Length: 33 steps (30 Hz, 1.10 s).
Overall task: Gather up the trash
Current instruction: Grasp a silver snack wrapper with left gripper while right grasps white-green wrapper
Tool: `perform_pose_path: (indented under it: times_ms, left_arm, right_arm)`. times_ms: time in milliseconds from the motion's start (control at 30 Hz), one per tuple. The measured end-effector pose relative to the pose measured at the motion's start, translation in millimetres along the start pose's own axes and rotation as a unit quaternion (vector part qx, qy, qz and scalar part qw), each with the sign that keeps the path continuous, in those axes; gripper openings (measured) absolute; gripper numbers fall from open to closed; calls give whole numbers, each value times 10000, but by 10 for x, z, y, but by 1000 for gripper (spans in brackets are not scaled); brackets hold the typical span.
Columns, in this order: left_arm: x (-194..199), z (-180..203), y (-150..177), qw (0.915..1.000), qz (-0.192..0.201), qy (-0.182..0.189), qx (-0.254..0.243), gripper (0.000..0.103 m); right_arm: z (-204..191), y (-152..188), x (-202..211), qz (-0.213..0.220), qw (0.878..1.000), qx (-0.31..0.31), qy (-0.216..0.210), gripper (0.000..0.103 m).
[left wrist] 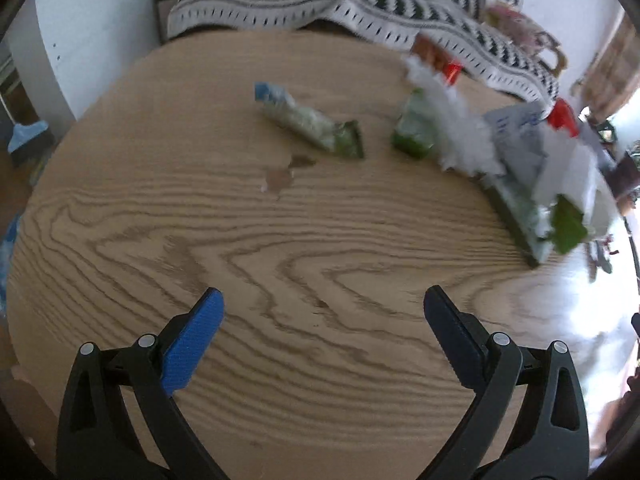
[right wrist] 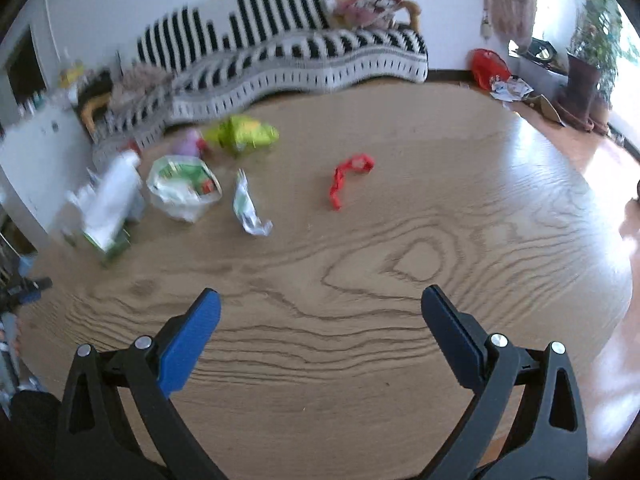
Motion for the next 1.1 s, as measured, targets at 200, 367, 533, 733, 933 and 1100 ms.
perform_pose_path:
  times_ms: [200, 367, 533, 733, 933, 1100]
  left_arm:
    - [-175, 165, -196, 9975, 175, -473, -497, 97]
    - [-299, 176, -512, 9977, 255, -515, -370, 97]
    - [-396, 133, -777, 9984, 247, -507, -104, 97]
    - [-510, 109, -1079, 9982, 244, -523, 157, 97]
    - [-501, 63, -1117, 9963, 555, -634, -134, 79]
    - [-359, -149, -1076, 9974, 668, -248, 91, 19]
  right_arm:
    - [-135, -11, -443, -322, 9975, 525, 350, 97]
    - [-148, -222, -618, -321, 9980, 441, 324, 98]
    - [-270, -420, -764, -402, 9967, 672, 199, 98]
    - [-428, -652, -925, -495, 9948, 886, 88, 98]
    - [-619, -735, -941, -492, 9923, 1135, -98, 85]
    - [-681, -774, -883, -372, 9934, 1070, -184, 17]
Point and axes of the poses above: each gripper's, at about its wrist camera, not at the fingertips, and x roughly against the way its jaws point, z to its right, y to its underside, the point moved 8 cm from there along -x, roughly the way its jaws point, and after that the axes turned 5 degrees about -z, right-handed, at the moved point
